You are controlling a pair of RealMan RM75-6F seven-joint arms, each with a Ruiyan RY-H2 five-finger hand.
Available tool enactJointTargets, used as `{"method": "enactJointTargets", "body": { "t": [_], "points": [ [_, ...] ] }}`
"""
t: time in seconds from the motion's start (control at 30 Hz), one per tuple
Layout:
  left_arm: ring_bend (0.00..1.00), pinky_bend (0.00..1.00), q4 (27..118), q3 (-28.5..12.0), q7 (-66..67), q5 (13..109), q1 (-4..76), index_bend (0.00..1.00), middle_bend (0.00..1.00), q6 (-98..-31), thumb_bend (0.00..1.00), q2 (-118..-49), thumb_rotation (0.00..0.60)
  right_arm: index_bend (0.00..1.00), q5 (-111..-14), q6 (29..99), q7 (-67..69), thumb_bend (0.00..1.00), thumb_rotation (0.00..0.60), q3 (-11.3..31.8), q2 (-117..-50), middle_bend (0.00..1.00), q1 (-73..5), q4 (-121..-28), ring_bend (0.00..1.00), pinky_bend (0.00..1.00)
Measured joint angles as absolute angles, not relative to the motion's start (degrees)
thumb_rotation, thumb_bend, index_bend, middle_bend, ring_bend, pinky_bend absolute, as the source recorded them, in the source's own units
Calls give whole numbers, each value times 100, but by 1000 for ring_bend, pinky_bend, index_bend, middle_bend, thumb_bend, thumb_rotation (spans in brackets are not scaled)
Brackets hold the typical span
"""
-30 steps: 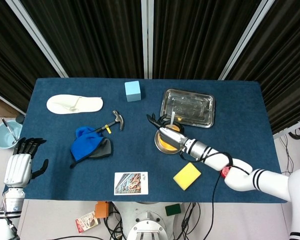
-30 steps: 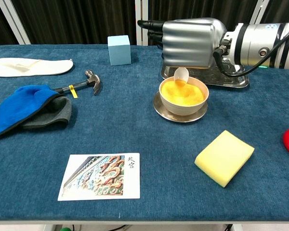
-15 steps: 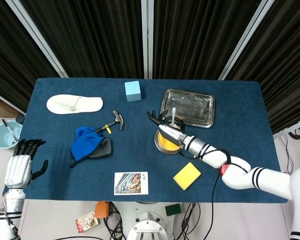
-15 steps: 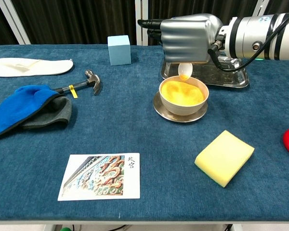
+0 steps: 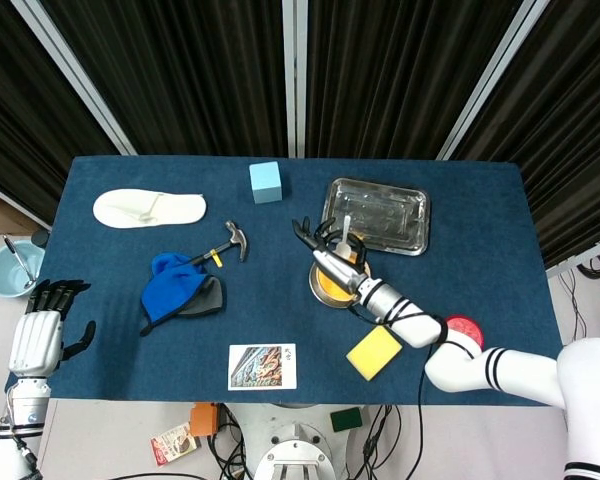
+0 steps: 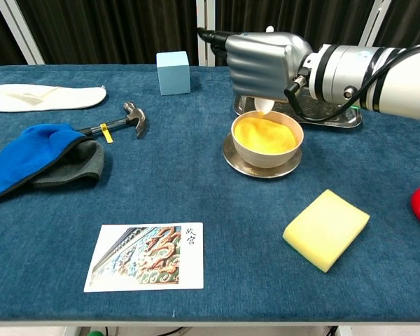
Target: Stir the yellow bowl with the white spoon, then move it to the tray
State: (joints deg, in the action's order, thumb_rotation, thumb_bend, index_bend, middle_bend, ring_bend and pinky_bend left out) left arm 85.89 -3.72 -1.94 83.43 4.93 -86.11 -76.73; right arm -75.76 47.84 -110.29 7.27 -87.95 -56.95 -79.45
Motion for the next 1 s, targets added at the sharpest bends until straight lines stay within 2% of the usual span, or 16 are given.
{"method": "enactJointTargets", "body": {
  "t": [0.13,0.57,0.77,1.0],
  "points": [
    [143,83,8588,-384,-203,8329,492,239,193,-8605,350,-7669,600,696,-7064,4939,-11476,494,600,708,-8827,391,-5700,-8169,131,0],
    [143,83,8643,-405,-151,8325,505,239,193,-8592,350,-7633,600,696,-7003,5225,-10834,491,600,491,-8743,392,-5820,-8381,130,0],
    [143,83,8719,-417,-92,8340,532,239,193,-8571,351,-7580,600,696,-6927,5420,-9890,486,600,532,-8653,389,-5677,-8444,130,0],
    [143,83,8808,-441,-16,8337,573,239,193,-8533,350,-7542,600,693,-6722,5639,-8062,479,600,706,-8532,380,-5357,-8465,136,0]
  ]
}}
